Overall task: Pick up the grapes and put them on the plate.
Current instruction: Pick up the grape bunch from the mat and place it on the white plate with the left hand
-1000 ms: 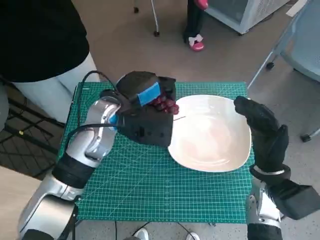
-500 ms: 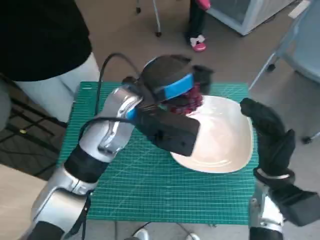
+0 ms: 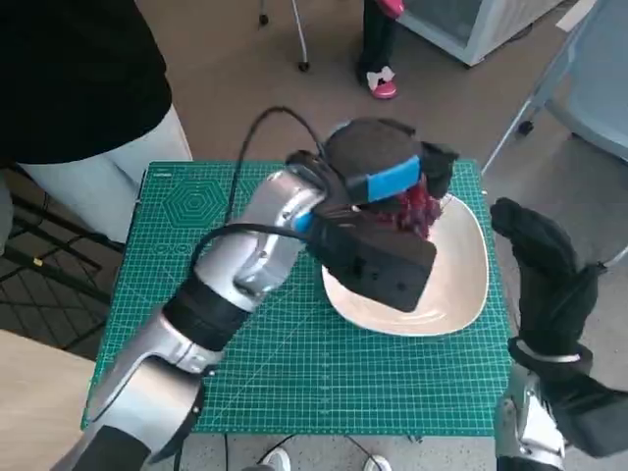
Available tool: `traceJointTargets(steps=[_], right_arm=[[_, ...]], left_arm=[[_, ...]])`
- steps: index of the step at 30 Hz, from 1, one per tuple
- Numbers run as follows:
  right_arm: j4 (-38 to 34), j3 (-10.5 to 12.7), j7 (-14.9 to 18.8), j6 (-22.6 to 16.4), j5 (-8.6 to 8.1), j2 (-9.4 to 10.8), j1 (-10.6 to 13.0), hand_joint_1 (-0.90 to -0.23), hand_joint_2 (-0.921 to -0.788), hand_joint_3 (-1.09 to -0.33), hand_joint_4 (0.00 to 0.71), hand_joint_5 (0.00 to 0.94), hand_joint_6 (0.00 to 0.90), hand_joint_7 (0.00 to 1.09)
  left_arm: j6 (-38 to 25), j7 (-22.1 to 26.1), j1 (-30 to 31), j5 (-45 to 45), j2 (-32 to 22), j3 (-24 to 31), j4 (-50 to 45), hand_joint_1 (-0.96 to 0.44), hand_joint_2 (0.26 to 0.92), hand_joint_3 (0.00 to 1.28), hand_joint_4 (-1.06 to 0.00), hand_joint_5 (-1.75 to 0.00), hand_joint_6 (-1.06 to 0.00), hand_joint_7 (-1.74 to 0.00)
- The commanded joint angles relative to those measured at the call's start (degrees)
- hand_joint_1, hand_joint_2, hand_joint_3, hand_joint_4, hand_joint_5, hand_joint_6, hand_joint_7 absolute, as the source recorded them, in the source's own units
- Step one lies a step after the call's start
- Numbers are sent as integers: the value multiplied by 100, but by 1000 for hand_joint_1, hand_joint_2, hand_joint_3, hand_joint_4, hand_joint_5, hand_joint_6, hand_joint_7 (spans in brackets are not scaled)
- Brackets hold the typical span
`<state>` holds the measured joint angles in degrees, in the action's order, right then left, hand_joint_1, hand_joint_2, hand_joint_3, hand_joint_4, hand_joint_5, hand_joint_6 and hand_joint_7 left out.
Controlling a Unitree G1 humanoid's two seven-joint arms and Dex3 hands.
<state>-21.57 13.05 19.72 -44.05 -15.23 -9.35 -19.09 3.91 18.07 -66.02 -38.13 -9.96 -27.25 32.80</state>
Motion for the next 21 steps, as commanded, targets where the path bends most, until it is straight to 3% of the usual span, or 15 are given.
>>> traceJointTargets(steps=[1,14,19,21], right_arm=[[43,32,-187,33,164,-12,180,-632,-921,-843,392,1,158,235],[100,9,-379,62,270,11,204,-617,-921,-857,393,1,165,219],[87,-9,-398,69,275,17,192,-617,-921,-858,393,1,167,214],[82,-18,-399,76,271,19,187,-618,-921,-858,393,1,168,212]], left_arm=[[50,24,-265,35,129,-33,183,4,919,147,-546,-1479,-634,-998],[202,-100,-381,93,312,2,723,4,921,154,-527,-1496,-632,-999],[42,-6,-397,176,394,71,867,21,918,173,-531,-1372,-551,-1174],[-67,52,-391,218,427,103,886,127,898,198,-559,-1347,-521,-927]])
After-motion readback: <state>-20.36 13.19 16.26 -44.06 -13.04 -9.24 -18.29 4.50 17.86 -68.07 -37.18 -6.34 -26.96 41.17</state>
